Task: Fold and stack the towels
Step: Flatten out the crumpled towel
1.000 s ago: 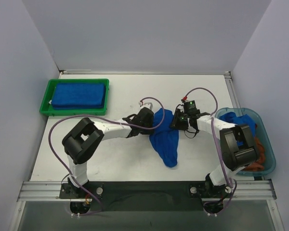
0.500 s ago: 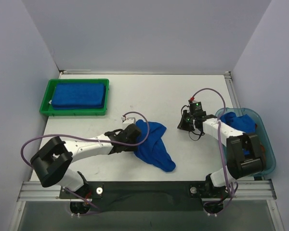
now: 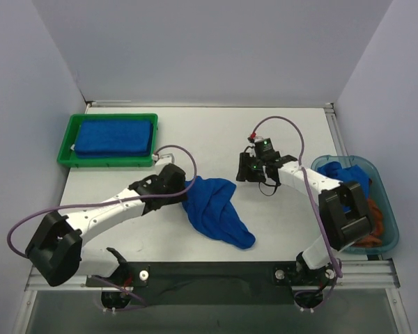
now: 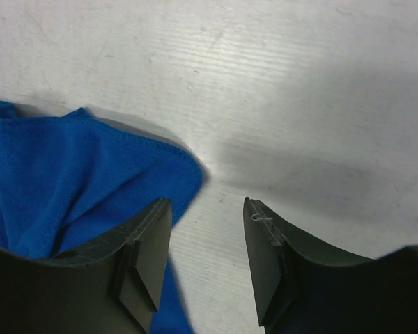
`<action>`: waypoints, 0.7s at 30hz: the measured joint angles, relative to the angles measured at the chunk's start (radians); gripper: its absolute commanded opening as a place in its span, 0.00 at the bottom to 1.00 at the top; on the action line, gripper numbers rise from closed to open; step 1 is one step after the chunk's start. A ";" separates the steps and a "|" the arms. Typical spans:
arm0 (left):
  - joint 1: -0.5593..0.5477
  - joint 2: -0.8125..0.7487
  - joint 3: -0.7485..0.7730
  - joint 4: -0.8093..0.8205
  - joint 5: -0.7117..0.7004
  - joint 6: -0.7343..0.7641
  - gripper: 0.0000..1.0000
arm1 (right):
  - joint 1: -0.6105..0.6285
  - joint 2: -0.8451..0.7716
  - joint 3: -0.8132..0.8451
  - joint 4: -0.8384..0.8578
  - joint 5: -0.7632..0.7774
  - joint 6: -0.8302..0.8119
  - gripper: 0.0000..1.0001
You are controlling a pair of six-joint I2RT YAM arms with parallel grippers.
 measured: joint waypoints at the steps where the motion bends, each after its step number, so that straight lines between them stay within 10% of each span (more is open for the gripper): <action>1: 0.036 0.001 0.002 0.002 0.000 0.015 0.65 | 0.014 0.018 0.019 0.000 0.000 -0.005 0.44; 21: 0.189 0.366 0.207 0.082 0.076 0.228 0.64 | 0.153 0.201 0.133 -0.111 0.148 0.060 0.35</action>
